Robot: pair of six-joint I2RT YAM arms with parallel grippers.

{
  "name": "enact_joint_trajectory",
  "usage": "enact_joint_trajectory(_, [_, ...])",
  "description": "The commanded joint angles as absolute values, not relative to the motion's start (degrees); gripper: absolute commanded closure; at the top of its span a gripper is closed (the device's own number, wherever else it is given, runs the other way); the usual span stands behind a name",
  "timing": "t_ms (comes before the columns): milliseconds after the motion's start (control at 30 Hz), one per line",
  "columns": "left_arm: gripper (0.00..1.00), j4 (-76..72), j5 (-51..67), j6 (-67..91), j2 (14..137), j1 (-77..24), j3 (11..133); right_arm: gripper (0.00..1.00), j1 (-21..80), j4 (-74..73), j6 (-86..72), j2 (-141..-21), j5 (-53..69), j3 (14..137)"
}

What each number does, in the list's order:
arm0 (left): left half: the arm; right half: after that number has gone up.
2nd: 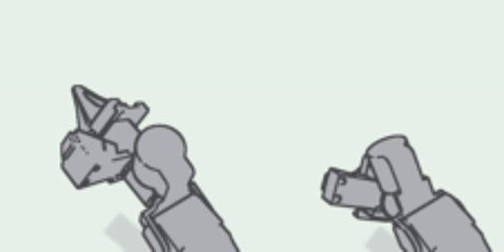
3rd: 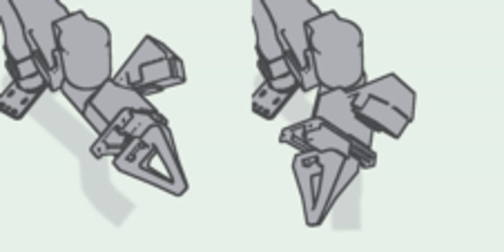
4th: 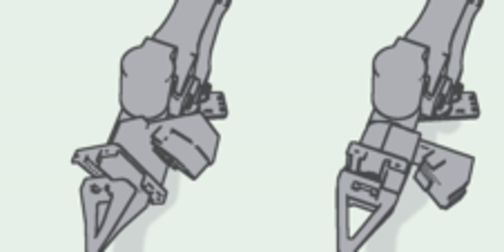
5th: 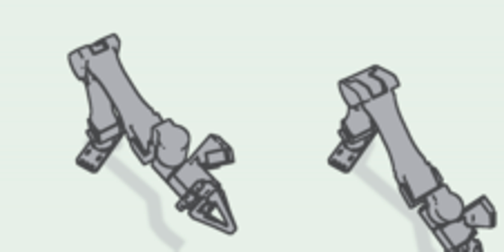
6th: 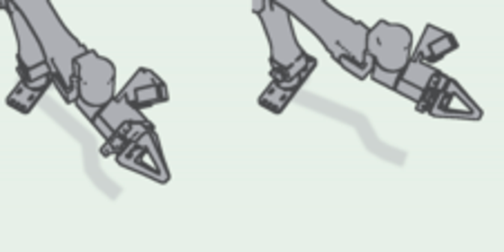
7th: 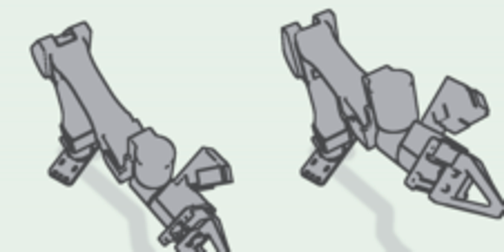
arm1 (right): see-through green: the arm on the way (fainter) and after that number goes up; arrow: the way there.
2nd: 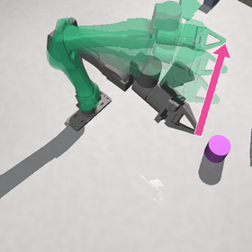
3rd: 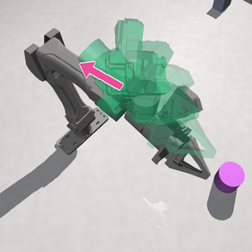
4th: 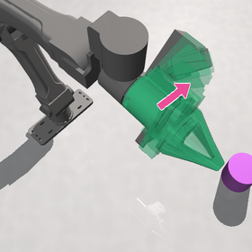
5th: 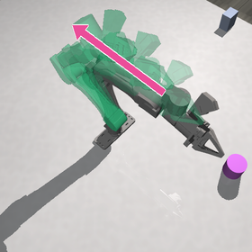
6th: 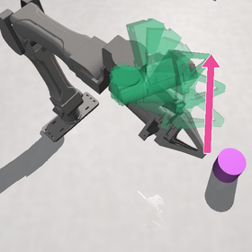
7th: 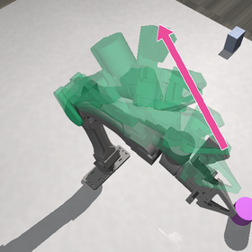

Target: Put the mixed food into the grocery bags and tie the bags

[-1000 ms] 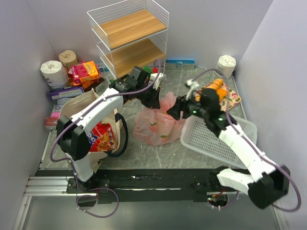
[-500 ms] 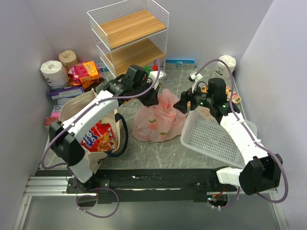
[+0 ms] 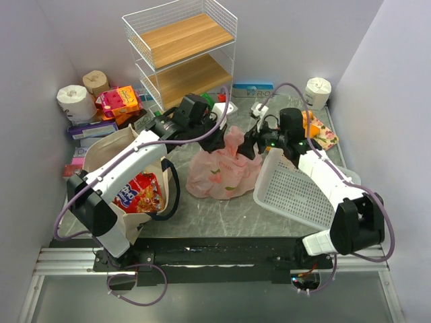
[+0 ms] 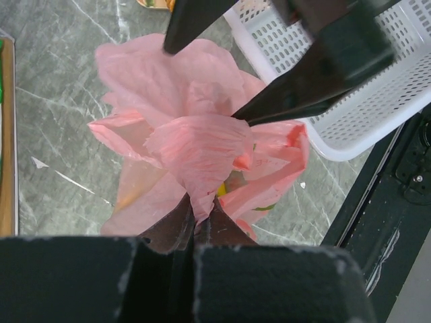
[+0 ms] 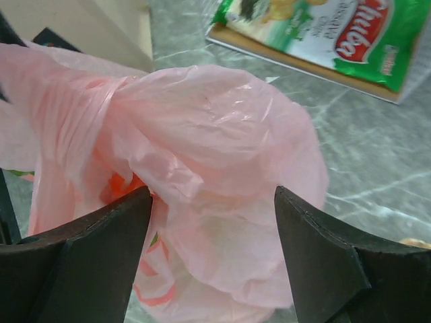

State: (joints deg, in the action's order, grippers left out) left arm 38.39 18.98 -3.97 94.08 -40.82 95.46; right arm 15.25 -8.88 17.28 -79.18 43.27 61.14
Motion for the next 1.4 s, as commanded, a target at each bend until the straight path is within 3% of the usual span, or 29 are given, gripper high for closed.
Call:
enact_joint_trajectory(0, [0.99,36.74,18.98,-6.24,93.16,-41.75,96.94,0.20,16.35,-3.00,18.90,-80.42,46.40,63.46])
enact_joint_trajectory(67, [0.99,37.00,19.34,-6.33,93.34,-41.92,96.94,0.23,16.52,1.39,17.41,-81.55,47.46,62.93])
enact_joint_trajectory(167, [0.99,37.88,18.55,-7.29,93.34,-42.27,96.68,0.63,16.52,5.18,14.95,-82.70,47.99,63.37])
enact_joint_trajectory(233, [0.99,38.84,16.45,-7.91,93.34,-42.19,96.42,0.84,16.35,5.28,14.07,-82.71,47.55,63.72])
enact_joint_trajectory(267, [0.99,39.02,15.57,-8.52,93.17,-42.19,96.33,1.00,16.35,4.40,13.89,-82.62,46.85,64.59])
enact_joint_trajectory(533, [0.99,36.66,-5.59,-11.68,92.37,-43.50,92.64,1.00,15.56,-2.46,11.87,-73.15,38.67,63.02])
enact_joint_trajectory(1000, [0.99,9.78,-29.51,-15.73,88.07,-48.69,77.53,1.00,17.23,-13.97,6.33,-61.27,42.28,55.29])
enact_joint_trajectory(1200, [0.99,-1.39,-23.49,-18.19,82.80,-49.13,68.30,1.00,16.79,-14.94,1.25,-60.20,42.11,53.61])
enact_joint_trajectory(1333, [0.99,-4.92,-19.08,-19.33,79.02,-49.83,64.60,0.58,14.42,-19.32,-4.12,-64.94,38.76,63.33])
enact_joint_trajectory(1367, [0.99,-5.01,-18.38,-19.25,78.67,-49.75,64.25,0.55,13.89,-21.34,-4.74,-66.43,40.15,65.72])
